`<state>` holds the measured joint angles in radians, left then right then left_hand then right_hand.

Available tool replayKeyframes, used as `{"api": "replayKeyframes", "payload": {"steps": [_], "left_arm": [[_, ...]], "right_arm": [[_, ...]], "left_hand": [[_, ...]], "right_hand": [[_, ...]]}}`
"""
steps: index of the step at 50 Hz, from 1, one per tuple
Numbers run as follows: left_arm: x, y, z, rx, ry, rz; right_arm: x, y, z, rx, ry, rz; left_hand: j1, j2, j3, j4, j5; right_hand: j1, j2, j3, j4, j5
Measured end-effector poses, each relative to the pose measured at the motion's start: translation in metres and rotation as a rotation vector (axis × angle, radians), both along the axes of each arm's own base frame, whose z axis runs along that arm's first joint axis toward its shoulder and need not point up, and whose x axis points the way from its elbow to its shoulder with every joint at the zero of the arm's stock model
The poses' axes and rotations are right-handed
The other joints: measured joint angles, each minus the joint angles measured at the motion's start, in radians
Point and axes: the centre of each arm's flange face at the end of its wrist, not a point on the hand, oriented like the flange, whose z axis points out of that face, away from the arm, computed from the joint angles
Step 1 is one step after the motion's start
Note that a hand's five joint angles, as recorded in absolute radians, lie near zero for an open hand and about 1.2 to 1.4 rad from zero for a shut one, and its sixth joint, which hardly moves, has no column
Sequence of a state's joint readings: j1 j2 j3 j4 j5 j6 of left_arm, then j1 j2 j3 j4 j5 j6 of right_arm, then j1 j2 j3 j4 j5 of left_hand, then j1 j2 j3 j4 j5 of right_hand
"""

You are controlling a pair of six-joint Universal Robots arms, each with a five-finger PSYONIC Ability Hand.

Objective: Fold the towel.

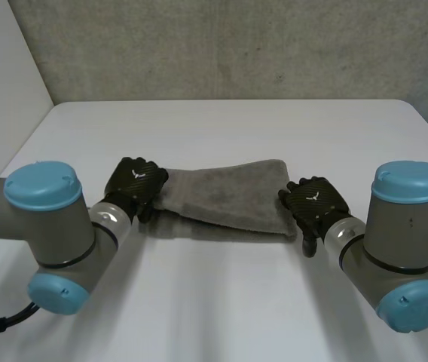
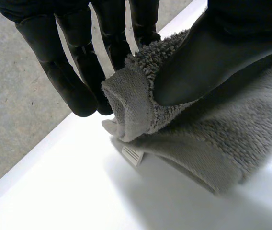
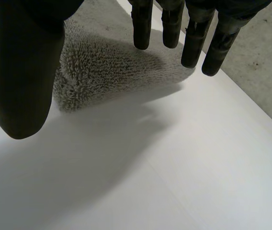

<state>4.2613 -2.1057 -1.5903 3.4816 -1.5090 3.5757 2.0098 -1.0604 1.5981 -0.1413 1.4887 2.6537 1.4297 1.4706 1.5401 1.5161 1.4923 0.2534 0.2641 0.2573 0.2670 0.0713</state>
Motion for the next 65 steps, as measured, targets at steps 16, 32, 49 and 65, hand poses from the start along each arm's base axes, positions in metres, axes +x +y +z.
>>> {"api": "replayKeyframes", "payload": {"steps": [16, 32, 49, 65], "left_arm": [[-0.002, 0.016, -0.02, -0.002, -0.107, -0.047], [-0.001, 0.017, -0.015, -0.023, -0.116, -0.046], [-0.001, 0.02, -0.012, 0.005, -0.057, -0.037], [0.001, 0.019, -0.001, -0.008, -0.025, -0.023]], "right_arm": [[0.005, -0.003, -0.001, -0.003, -0.057, -0.007], [0.01, -0.005, -0.012, 0.031, -0.097, -0.014], [0.013, -0.003, -0.016, 0.072, -0.148, -0.028], [-0.005, -0.002, -0.008, 0.05, -0.004, -0.091]], "left_hand": [[-0.804, -0.85, -0.926, -0.894, -0.884], [-0.842, -0.892, -0.97, -0.928, -0.934], [-0.847, -0.897, -0.973, -0.928, -0.94], [-0.895, -0.947, -1.025, -0.985, -0.991]], "right_hand": [[0.153, 0.136, 0.154, 0.15, 0.18], [0.349, 0.33, 0.339, 0.331, 0.357], [0.782, 0.773, 0.776, 0.768, 0.795], [1.023, 0.998, 1.078, 1.07, 1.078]]}}
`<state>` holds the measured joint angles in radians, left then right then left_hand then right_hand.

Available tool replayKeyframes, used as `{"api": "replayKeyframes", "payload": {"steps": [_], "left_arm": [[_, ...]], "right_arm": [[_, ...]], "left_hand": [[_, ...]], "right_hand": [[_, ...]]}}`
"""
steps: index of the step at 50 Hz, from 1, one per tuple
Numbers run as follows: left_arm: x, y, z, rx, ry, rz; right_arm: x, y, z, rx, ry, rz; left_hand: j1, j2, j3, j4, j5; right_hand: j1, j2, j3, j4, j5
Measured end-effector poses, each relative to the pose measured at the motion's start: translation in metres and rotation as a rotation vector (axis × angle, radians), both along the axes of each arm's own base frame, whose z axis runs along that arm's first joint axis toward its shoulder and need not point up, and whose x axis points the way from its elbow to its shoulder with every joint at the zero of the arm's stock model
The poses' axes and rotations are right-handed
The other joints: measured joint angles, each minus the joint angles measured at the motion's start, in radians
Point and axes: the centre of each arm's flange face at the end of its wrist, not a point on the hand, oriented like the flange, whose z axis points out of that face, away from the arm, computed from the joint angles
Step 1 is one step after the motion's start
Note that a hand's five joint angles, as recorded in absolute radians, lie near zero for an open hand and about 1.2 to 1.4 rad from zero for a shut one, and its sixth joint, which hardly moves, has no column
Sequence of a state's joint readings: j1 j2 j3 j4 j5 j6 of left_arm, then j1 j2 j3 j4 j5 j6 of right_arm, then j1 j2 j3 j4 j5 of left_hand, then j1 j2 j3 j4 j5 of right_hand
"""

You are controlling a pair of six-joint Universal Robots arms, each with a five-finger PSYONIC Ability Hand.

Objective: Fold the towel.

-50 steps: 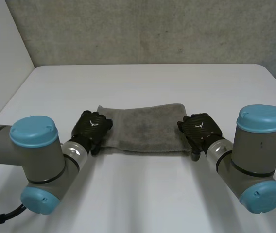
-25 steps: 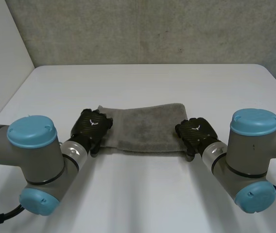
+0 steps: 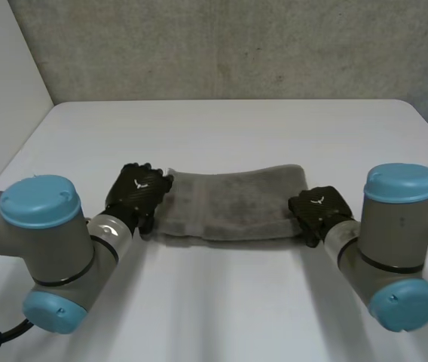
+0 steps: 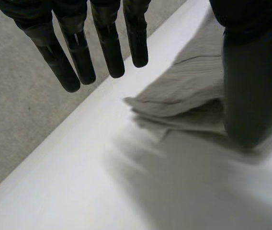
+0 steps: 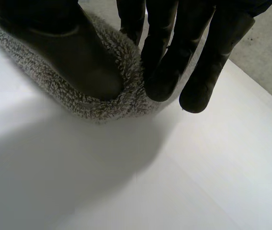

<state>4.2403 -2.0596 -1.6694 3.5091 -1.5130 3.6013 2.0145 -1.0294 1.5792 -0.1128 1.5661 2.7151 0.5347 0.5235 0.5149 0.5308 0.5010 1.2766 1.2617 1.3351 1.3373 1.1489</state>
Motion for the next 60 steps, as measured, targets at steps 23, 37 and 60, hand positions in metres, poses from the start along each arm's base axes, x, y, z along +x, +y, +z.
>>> {"api": "replayKeyframes", "payload": {"steps": [23, 37, 60], "left_arm": [[0.001, 0.002, 0.084, -0.137, 0.216, 0.014], [-0.001, -0.01, 0.102, -0.099, 0.402, 0.036], [-0.033, -0.014, 0.078, 0.016, 0.452, -0.01]], "right_arm": [[0.023, 0.003, 0.091, -0.342, 0.132, 0.141], [0.133, 0.088, 0.031, -0.269, 0.147, 0.544], [0.035, 0.025, 0.1, -0.085, -0.212, 0.114]], "left_hand": [[-0.091, -0.061, -0.083, -0.075, -0.089], [-0.092, -0.062, -0.086, -0.075, -0.093], [-0.092, -0.062, -0.087, -0.075, -0.094]], "right_hand": [[0.01, 0.0, 0.0, 0.0, 0.0], [0.005, 0.007, -0.049, -0.051, -0.032], [-1.044, -1.017, -1.093, -1.083, -1.089]]}}
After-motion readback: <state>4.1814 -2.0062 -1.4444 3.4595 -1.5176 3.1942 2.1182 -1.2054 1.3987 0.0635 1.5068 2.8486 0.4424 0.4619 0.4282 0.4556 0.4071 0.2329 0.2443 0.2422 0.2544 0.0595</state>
